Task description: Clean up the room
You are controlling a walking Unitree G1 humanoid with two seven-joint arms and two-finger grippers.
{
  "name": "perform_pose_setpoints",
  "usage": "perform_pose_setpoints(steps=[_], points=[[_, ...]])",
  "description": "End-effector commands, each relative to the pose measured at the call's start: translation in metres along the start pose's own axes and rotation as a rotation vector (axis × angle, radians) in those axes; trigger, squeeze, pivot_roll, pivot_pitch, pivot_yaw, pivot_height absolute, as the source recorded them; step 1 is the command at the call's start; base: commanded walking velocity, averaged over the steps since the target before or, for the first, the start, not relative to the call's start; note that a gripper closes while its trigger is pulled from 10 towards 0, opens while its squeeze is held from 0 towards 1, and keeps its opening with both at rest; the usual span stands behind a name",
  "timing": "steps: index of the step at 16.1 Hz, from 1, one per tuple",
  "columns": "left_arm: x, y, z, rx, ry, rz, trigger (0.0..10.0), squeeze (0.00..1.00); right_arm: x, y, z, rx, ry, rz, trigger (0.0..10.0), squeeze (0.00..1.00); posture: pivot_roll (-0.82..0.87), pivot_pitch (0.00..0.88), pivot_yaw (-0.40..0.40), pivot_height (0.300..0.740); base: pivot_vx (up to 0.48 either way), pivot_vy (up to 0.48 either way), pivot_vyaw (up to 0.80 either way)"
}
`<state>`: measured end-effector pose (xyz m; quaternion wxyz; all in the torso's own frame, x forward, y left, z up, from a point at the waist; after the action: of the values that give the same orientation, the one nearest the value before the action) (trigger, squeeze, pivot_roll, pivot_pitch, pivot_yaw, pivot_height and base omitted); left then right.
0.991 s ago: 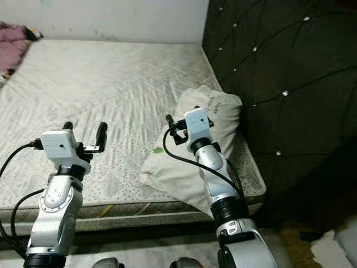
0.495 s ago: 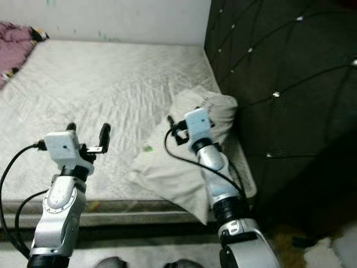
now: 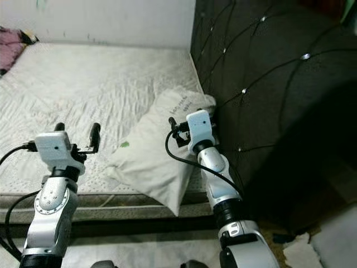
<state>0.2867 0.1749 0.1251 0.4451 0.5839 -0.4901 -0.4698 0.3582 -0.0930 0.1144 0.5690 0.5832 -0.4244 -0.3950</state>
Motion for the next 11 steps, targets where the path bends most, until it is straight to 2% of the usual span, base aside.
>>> perform_pose_setpoints(steps=[1, 3, 5, 7, 11], points=[[-0.0054, 0.0, -0.0018, 0.001, 0.023, -0.026, 10.0, 0.0, -0.0041, 0.0039, -0.0032, 0.014, 0.015, -0.008, 10.0, 0.0, 0.12, 0.0, -0.044, 0.74, 0.0, 0.0, 0.0], [-0.0058, -0.0012, -0.0033, -0.016, 0.044, -0.026, 10.0, 0.0, -0.0044, 0.0049, -0.0034, 0.02, 0.016, -0.011, 10.0, 0.0, 0.12, 0.0, -0.043, 0.74, 0.0, 0.0, 0.0], [-0.0035, 0.0002, -0.0046, -0.008, 0.026, -0.037, 10.0, 0.0, -0.0085, 0.006, -0.003, 0.028, 0.039, 0.034, 10.0, 0.0, 0.12, 0.0, -0.043, 0.74, 0.0, 0.0, 0.8], [-0.0035, -0.0016, -0.0043, -0.018, -0.003, -0.008, 10.0, 0.0, -0.0059, 0.0058, -0.0033, 0.027, 0.024, 0.006, 10.0, 0.0, 0.12, 0.0, -0.043, 0.74, 0.0, 0.0, 0.61], [-0.0004, 0.0005, -0.001, -0.002, -0.031, 0.008, 10.0, 0.0, -0.0057, 0.0052, -0.0028, 0.024, 0.021, 0.002, 10.0, 0.0, 0.12, 0.0, -0.042, 0.74, 0.0, 0.0, 0.0]])
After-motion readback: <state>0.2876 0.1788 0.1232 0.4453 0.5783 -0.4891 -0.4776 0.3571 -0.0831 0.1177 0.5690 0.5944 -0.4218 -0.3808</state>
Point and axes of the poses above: a point about 5 cm out from each wrist's last joint towards the gripper, its own z axis pointing back from the gripper into the wrist, its own y axis along the axis of the wrist's last joint, x = y × z, the point moved 2 cm from there along -z, pointing out of the wrist towards the gripper, and after that the axes turned 7 degrees about -z, right-handed, at the moved point
